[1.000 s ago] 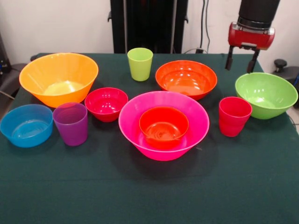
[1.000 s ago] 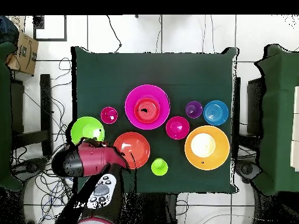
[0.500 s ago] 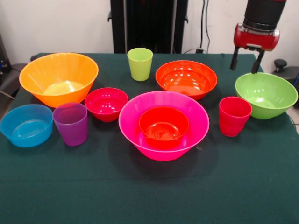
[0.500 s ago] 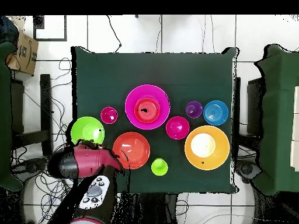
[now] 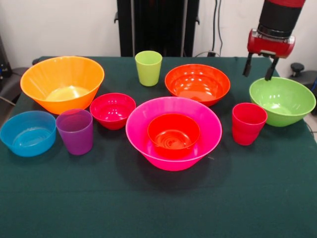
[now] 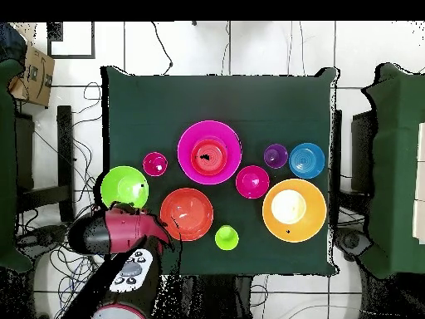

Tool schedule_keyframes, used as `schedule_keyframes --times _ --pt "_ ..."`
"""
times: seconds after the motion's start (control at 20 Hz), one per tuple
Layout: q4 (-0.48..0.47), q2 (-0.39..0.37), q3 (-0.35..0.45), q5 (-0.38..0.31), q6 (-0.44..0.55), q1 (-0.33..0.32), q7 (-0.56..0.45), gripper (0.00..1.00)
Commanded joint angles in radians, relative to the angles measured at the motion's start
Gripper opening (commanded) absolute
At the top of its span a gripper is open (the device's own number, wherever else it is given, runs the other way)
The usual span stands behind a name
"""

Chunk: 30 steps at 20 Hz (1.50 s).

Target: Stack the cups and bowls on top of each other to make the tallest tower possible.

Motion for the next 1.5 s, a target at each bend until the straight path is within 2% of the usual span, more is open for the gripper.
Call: schedule_keyframes --times 0.05,0.5,1.05,1.5 --pt "0.011 0.083 0.067 0.042 -0.051 -0.013 0.199 1.00" --pt "-0.002 0.111 0.078 0.040 -0.084 -0.027 0.192 1.00" --pt "-0.043 0.148 0.080 0.063 -0.103 -0.007 0.205 1.00" --pt "-0.046 0.102 0.085 0.094 -0.076 -0.001 0.204 1.00"
